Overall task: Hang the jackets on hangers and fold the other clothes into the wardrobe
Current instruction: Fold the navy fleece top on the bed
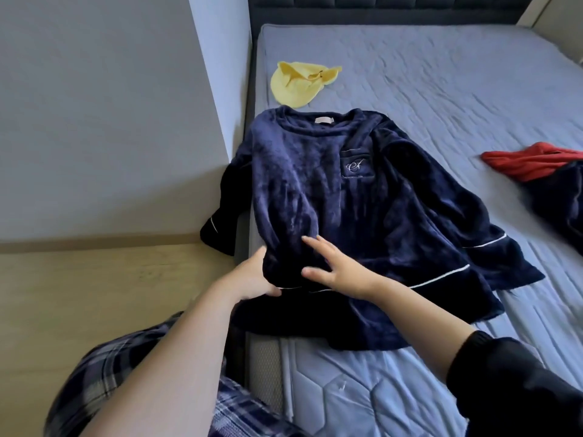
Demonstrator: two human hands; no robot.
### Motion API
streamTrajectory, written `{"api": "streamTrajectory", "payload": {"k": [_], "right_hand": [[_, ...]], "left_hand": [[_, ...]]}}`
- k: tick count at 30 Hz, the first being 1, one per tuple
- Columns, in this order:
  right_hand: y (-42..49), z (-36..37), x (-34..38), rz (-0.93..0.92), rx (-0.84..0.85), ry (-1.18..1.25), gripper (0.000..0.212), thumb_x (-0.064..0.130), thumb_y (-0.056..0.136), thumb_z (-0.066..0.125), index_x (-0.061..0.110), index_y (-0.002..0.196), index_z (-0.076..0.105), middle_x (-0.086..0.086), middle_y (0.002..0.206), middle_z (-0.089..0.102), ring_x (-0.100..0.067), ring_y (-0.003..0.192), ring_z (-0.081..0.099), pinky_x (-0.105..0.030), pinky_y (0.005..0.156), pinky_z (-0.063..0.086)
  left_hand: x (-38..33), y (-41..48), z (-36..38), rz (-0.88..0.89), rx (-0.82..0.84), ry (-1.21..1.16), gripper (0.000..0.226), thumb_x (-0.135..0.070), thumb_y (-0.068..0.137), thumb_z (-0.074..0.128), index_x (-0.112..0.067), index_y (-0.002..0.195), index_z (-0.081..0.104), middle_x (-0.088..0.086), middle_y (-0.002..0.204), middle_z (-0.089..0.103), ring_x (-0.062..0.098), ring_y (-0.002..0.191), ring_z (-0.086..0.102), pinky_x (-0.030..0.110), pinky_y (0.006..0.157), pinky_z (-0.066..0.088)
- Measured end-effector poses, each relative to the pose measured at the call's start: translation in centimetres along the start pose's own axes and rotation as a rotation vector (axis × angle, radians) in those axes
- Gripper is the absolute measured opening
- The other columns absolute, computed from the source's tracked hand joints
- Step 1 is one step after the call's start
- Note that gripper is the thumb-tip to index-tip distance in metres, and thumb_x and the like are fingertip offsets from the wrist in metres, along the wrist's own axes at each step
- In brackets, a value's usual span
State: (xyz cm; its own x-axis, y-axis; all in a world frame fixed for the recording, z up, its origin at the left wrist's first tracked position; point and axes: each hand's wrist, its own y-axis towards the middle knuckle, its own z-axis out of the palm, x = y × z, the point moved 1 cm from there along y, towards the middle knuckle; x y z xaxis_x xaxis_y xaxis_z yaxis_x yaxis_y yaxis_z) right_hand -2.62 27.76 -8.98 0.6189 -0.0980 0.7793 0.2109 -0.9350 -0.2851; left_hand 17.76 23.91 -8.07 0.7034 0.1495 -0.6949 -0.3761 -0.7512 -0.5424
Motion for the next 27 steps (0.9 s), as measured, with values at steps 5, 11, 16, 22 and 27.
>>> {"api": "streamTrajectory", "payload": {"k": [5,11,16,22,27], "right_hand": [[0.8,2.1,0.9,0.015,0.027,-0.369,0.088,0.037,0.08,0.069,0.033,0.15,0.017,-0.005,0.161,0.0,-0.025,0.147,0.012,-0.049,0.116,0.021],[0.3,1.5,-0.5,0.06,-0.229,-0.304,0.061,0.028,0.091,0.06,0.018,0.146,0.034,-0.003,0.158,0.019,-0.02,0.143,0.023,-0.031,0.115,0.024],[-0.1,2.9,-2.0,0.062,0.053,-0.597,0.067,0.045,0.096,0.046,0.02,0.152,0.019,-0.004,0.161,0.008,-0.02,0.148,0.004,-0.042,0.12,0.011],[0.3,2.1,-2.8,0.06,-0.071,-0.434,0.053,0.04,0.098,0.046,0.018,0.146,0.037,-0.004,0.158,0.022,-0.017,0.146,0.016,-0.036,0.119,0.012],[-1.1,-0.1,-5.5,0.254,-0.357,-0.696,0.043,0.036,0.102,0.033,0.022,0.141,0.044,-0.006,0.157,0.024,-0.023,0.146,0.014,-0.048,0.117,0.006]], "left_hand": [[0.4,-0.2,-2.8,-0.146,-0.281,-0.422,0.057,0.014,0.078,0.043,-0.018,0.121,0.062,0.005,0.093,0.066,0.017,0.078,0.058,0.021,0.066,0.047],[5.3,-1.4,-4.0,-0.359,-0.723,0.086,0.05,-0.009,0.082,0.051,-0.021,0.13,0.053,0.009,0.128,0.055,0.033,0.114,0.053,0.037,0.092,0.046],[3.3,-0.7,1.4,0.016,-0.193,0.425,0.06,-0.027,0.093,0.05,-0.021,0.149,0.028,0.003,0.156,0.018,0.024,0.142,0.019,0.037,0.113,0.026],[1.6,0.1,3.3,0.119,-0.259,0.673,0.073,-0.04,0.097,0.043,-0.02,0.153,0.002,0.004,0.16,-0.012,0.022,0.148,-0.006,0.043,0.119,0.008],[-0.5,1.3,4.5,0.232,-0.243,0.776,0.062,-0.04,0.099,0.037,-0.027,0.153,0.01,0.004,0.16,-0.013,0.024,0.147,-0.014,0.047,0.119,0.003]]}}
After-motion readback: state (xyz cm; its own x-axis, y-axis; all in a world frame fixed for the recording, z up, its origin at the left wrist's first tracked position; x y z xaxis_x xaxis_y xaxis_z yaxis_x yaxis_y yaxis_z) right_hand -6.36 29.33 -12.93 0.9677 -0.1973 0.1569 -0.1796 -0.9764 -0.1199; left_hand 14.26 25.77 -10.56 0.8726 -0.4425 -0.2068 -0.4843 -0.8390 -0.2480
